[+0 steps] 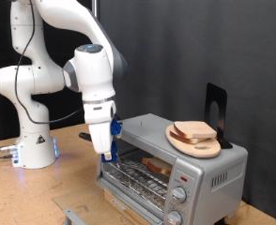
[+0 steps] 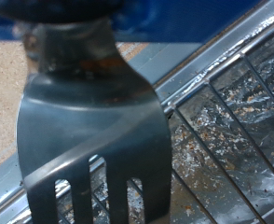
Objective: Make a piece of toast with the oven
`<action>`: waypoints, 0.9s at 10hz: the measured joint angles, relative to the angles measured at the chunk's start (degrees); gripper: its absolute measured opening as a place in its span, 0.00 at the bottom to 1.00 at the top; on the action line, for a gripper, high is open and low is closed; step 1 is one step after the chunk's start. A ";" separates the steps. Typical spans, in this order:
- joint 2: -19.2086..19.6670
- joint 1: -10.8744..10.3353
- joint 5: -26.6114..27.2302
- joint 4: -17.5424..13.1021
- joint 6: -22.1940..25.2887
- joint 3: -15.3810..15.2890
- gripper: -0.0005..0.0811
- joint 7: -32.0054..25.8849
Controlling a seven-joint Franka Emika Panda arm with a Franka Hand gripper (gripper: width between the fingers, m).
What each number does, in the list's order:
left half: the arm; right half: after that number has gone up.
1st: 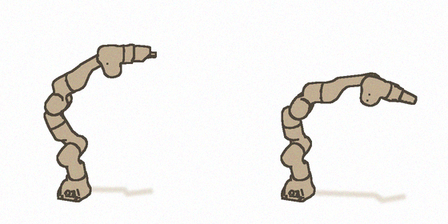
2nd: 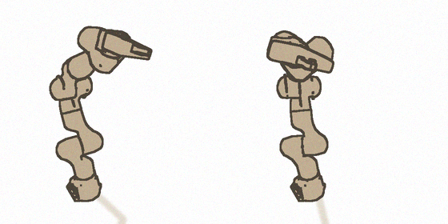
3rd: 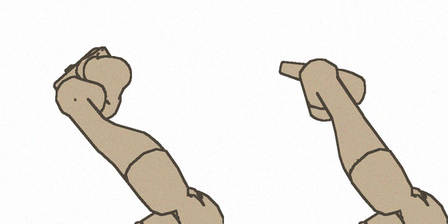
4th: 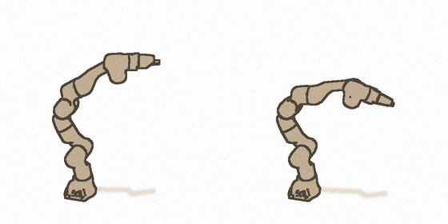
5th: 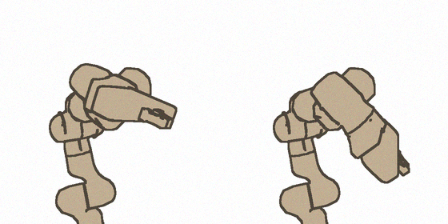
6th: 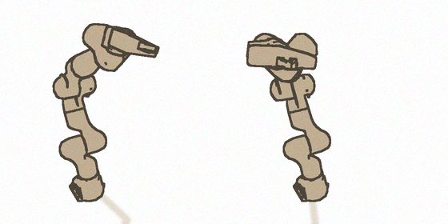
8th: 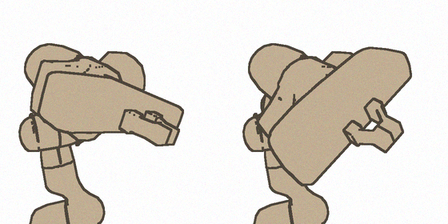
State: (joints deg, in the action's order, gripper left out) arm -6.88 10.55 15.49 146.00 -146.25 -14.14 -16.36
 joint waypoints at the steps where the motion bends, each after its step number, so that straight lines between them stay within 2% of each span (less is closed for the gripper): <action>1: -0.38 0.00 0.83 0.54 -0.08 0.00 0.48 -0.03; 5: -4.25 0.29 5.76 6.43 -0.82 1.34 0.48 -0.90; 7: -7.03 1.00 6.98 9.82 -0.26 3.29 0.48 -0.91; 9: -10.13 1.68 8.16 11.76 2.03 5.64 0.48 -1.20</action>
State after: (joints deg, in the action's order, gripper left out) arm -17.01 12.23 23.65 157.76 -144.21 -8.50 -17.56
